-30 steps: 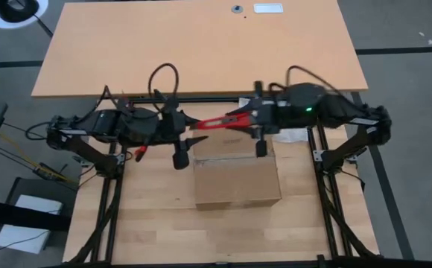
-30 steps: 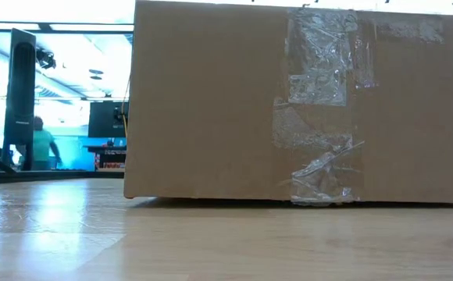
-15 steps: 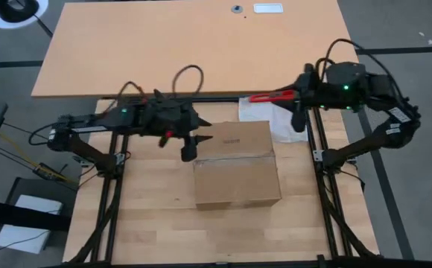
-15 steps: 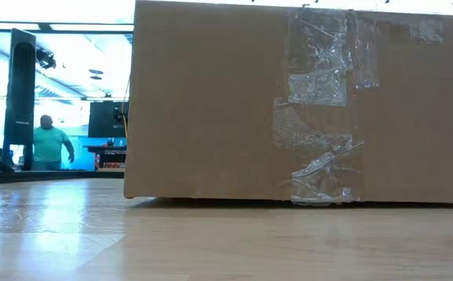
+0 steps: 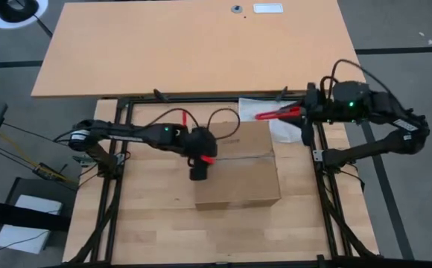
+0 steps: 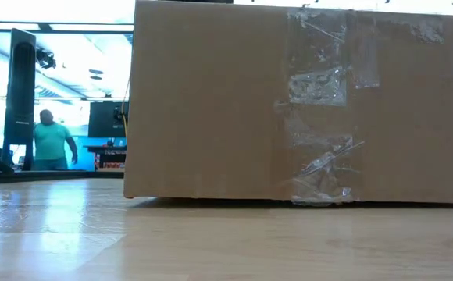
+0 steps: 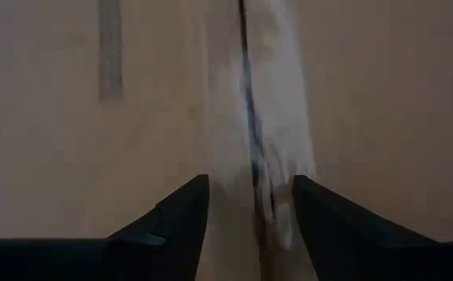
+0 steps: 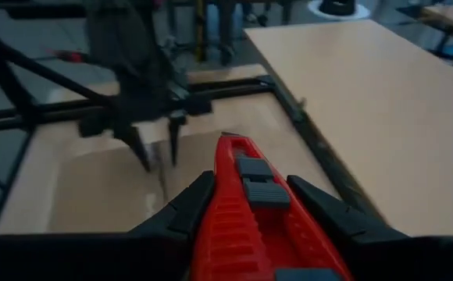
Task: Unpack boxes
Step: Open the cardboard box using the red cutter
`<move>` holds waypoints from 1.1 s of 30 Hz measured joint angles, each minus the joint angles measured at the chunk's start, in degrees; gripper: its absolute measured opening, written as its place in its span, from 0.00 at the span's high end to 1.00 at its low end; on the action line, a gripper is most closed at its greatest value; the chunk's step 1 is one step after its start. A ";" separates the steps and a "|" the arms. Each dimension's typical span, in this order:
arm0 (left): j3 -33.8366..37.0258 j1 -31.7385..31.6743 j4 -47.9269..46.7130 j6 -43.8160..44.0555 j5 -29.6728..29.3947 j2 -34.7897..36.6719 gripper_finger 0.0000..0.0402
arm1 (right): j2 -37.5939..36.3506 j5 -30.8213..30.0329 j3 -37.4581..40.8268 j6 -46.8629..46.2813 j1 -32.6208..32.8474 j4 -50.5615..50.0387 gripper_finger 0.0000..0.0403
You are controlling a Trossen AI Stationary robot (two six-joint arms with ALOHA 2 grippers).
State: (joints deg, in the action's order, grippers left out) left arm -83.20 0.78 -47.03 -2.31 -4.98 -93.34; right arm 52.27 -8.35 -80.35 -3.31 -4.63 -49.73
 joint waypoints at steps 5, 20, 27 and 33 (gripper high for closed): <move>-0.20 -0.01 -16.69 -0.65 -5.94 1.71 0.51 | -2.52 2.07 9.67 -1.64 1.81 7.13 0.66; -0.22 -0.70 -16.58 14.83 -0.70 19.86 0.56 | -3.04 6.26 32.16 -5.60 7.78 26.95 0.66; -0.20 9.11 -17.24 14.62 0.84 17.44 0.56 | -2.70 4.51 38.37 -11.82 16.35 33.66 0.66; -0.05 18.22 -17.44 14.35 -0.87 12.73 0.56 | -1.68 -6.83 38.79 -12.15 21.19 35.63 0.66</move>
State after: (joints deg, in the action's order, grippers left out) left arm -83.25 19.00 -64.47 12.04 -5.84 -80.61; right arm 50.59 -15.18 -41.56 -15.46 16.56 -14.09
